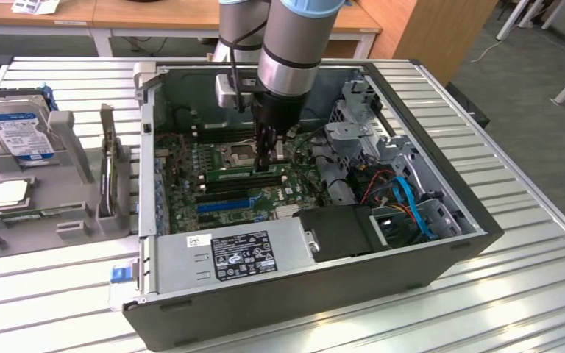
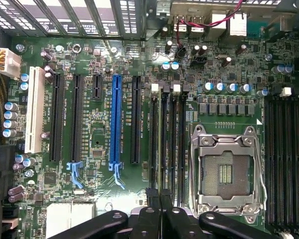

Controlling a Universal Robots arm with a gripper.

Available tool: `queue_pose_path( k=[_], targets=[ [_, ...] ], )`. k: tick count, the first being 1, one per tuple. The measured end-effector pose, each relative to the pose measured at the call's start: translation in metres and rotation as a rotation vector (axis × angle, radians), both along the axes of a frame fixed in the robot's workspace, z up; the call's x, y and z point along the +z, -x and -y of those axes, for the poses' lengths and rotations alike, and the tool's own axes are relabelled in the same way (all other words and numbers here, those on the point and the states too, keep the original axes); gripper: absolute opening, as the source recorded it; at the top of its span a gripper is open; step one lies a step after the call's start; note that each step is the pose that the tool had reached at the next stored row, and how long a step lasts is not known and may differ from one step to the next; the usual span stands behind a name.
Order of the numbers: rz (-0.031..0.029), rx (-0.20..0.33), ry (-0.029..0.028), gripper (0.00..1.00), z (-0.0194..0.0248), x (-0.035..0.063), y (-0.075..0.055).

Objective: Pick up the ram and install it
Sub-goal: 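Insert the ram into the slot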

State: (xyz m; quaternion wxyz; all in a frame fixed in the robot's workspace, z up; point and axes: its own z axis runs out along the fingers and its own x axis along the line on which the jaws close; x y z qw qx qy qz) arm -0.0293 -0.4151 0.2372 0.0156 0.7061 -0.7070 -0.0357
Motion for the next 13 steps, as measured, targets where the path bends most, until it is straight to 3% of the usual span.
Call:
queue_pose_path(
  k=[13],
  targets=[
    [0.0, 0.0, 0.0001, 0.12, 0.0031, 0.0, -0.0001]
  ],
)
